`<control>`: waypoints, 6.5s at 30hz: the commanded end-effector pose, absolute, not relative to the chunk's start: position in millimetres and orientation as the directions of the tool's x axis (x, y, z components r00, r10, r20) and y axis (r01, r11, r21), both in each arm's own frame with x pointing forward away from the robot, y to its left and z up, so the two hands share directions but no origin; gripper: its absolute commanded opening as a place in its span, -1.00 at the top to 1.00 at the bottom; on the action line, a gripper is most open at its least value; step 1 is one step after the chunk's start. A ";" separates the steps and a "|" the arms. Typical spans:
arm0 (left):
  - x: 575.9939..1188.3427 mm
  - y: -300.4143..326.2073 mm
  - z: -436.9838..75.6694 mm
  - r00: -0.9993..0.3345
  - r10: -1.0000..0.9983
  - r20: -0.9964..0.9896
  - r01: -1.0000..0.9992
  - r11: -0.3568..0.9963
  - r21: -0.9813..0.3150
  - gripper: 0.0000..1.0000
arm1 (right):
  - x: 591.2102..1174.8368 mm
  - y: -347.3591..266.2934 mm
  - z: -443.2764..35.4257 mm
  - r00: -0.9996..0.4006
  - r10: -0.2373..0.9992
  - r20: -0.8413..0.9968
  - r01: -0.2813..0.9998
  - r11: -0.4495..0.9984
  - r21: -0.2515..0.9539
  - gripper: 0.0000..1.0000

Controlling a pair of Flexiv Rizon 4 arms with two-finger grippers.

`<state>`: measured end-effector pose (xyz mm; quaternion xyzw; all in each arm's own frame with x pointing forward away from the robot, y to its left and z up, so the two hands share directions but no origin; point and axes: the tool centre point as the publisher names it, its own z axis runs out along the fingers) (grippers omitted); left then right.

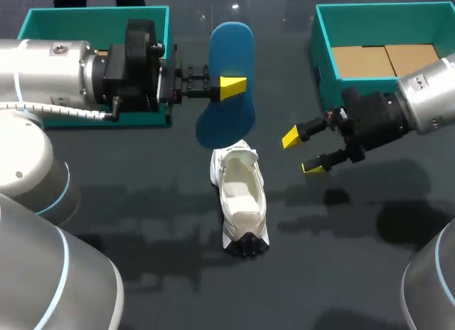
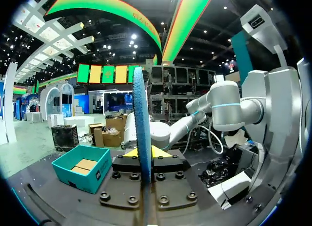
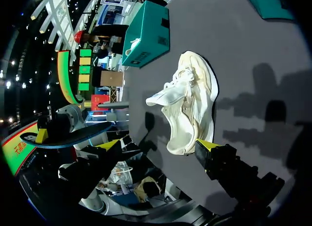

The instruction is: Take the shoe out of the shoebox, open the shoe tongue, remove and reinsert the insole, then place the shoe into the shoebox

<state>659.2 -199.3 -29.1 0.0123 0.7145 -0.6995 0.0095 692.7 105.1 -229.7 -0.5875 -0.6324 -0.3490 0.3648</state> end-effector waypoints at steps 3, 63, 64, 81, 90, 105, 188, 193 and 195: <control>660.7 -205.3 -31.4 -0.914 -0.003 -0.406 0.406 0.007 -0.914 1.00 | 692.3 103.7 -233.8 -0.042 0.459 0.887 0.998 0.066 0.013 -1.00; 716.8 -203.1 -149.3 -0.047 0.004 -0.999 0.999 0.010 -0.047 1.00 | 753.7 153.7 -158.3 -0.020 0.180 0.984 0.997 -0.066 0.032 -1.00; 715.9 -204.3 -150.3 -0.047 0.003 -0.999 0.999 0.009 -0.047 1.00 | 755.1 155.2 -157.1 -0.027 0.182 0.983 0.997 -0.068 0.039 -1.00; 720.7 -232.3 -165.7 0.003 0.028 -1.000 0.998 0.062 0.004 1.00 | 762.8 189.7 -157.2 -0.032 0.165 0.986 0.999 -0.031 0.038 -1.00; 720.9 -231.2 -168.6 0.011 0.026 -1.000 0.997 0.075 0.013 1.00 | 758.4 198.4 -159.8 -0.033 0.156 0.987 0.999 -0.015 0.036 0.05; 719.1 -221.9 -167.3 0.009 0.018 -1.000 0.997 0.070 0.010 1.00 | 757.8 203.0 -161.0 -0.029 0.146 0.989 1.000 -0.009 0.030 0.91; 833.5 -205.4 -69.7 -0.049 0.980 0.191 0.986 0.078 -0.146 -1.00 | 749.1 202.8 -175.5 0.028 0.121 0.992 0.999 -0.033 -0.024 1.00; 830.4 -194.2 -67.9 -0.034 0.979 0.199 0.985 0.067 -0.162 -1.00 | 749.1 202.8 -175.5 0.028 0.121 0.992 0.999 -0.033 -0.024 1.00; 828.2 -190.5 -69.3 -0.028 0.980 0.197 0.985 0.061 -0.164 -1.00 | 749.1 202.8 -175.5 0.028 0.121 0.992 0.999 -0.033 -0.024 1.00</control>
